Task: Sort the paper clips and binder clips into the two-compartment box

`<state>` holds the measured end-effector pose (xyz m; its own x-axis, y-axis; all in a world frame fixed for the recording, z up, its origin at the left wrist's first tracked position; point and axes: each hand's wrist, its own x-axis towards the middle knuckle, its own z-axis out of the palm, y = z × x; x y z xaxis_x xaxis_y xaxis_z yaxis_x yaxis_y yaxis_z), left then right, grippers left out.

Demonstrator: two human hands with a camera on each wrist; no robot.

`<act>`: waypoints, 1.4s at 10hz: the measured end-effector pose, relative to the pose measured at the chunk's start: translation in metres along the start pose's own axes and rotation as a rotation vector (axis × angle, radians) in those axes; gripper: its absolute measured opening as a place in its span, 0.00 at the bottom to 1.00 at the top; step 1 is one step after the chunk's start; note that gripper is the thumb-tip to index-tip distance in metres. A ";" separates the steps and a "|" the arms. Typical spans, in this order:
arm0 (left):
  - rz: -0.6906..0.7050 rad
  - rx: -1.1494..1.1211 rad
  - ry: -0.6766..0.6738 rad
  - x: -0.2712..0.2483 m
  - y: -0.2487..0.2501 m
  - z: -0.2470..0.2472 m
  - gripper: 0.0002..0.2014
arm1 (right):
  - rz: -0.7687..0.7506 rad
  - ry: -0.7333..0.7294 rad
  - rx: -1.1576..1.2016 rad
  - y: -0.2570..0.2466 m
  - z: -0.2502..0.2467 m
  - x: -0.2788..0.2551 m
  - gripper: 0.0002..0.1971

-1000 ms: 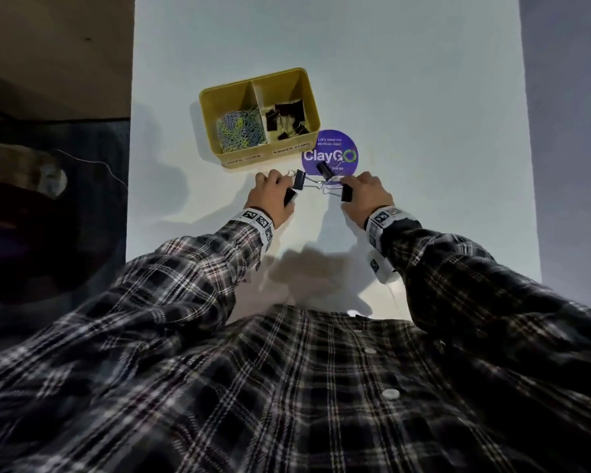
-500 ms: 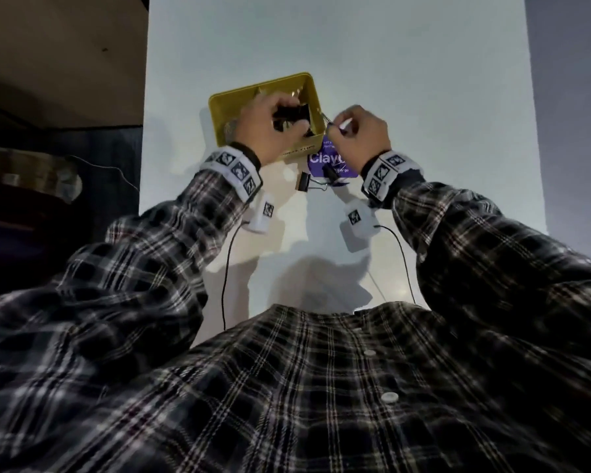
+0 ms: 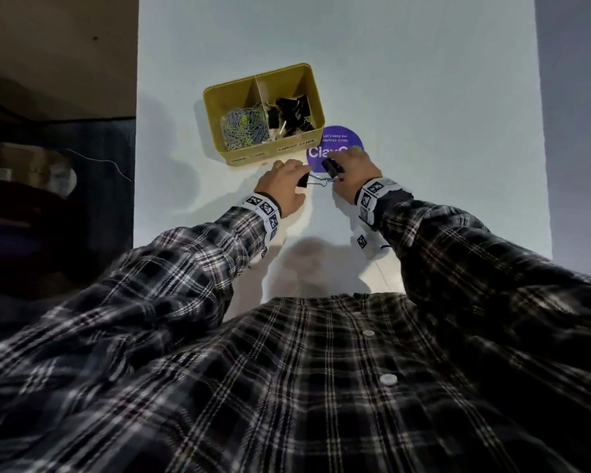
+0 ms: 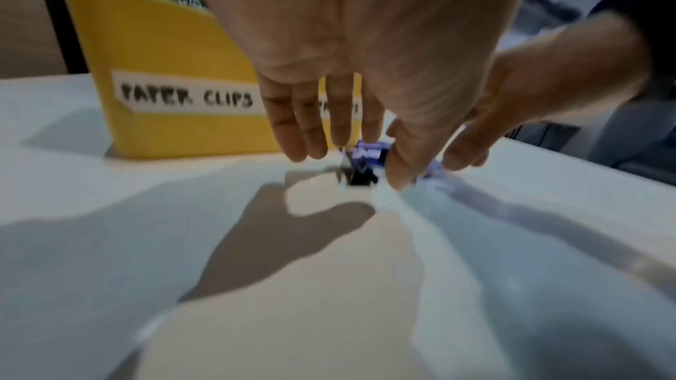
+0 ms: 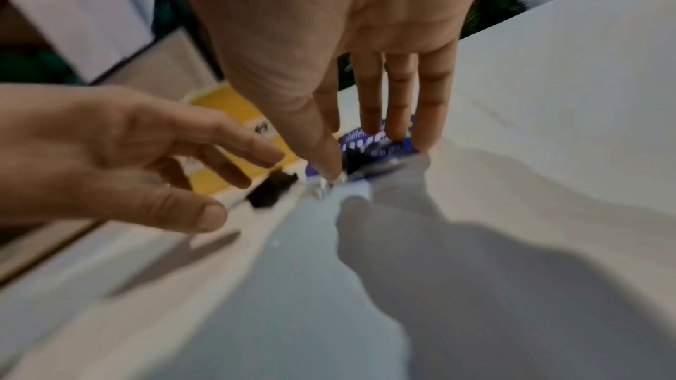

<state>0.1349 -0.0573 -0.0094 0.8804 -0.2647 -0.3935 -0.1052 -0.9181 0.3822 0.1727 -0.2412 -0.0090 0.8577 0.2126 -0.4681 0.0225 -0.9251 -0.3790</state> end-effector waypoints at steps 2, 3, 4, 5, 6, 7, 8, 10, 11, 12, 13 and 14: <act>0.024 0.129 0.046 -0.006 -0.007 0.022 0.17 | -0.018 0.045 -0.083 0.010 0.015 -0.002 0.22; 0.009 0.149 0.082 -0.010 -0.013 0.023 0.14 | 0.051 0.024 -0.083 0.021 0.013 0.000 0.33; -0.023 0.089 0.061 -0.012 -0.015 0.023 0.10 | 0.083 0.010 -0.101 0.025 0.013 0.002 0.31; -0.028 -0.023 0.020 -0.010 -0.005 0.013 0.06 | 0.105 0.044 -0.069 0.022 0.015 -0.001 0.20; -0.034 -0.191 0.220 -0.004 0.023 -0.020 0.07 | 0.154 0.062 -0.058 0.023 0.015 -0.006 0.23; -0.059 -0.260 0.447 0.013 0.036 -0.065 0.09 | 0.095 0.076 -0.011 0.023 0.016 -0.010 0.21; -0.150 -0.233 0.369 0.028 0.018 -0.090 0.17 | -0.002 0.066 0.063 0.014 0.015 -0.014 0.10; -0.110 -0.122 0.469 0.003 -0.006 -0.067 0.14 | 0.002 0.331 0.529 -0.031 -0.028 -0.009 0.11; -0.117 -0.128 0.569 -0.023 -0.020 -0.045 0.16 | 0.002 0.404 0.660 -0.057 -0.052 0.005 0.12; -0.155 -0.095 0.570 -0.050 -0.032 -0.027 0.16 | -0.045 0.249 0.598 -0.076 -0.065 0.012 0.25; -0.153 -0.157 0.504 -0.070 -0.046 -0.009 0.13 | -0.068 0.220 0.387 -0.074 -0.061 0.016 0.26; -0.190 -0.248 0.289 -0.093 -0.061 0.015 0.11 | -0.070 0.362 0.461 -0.054 -0.040 0.009 0.17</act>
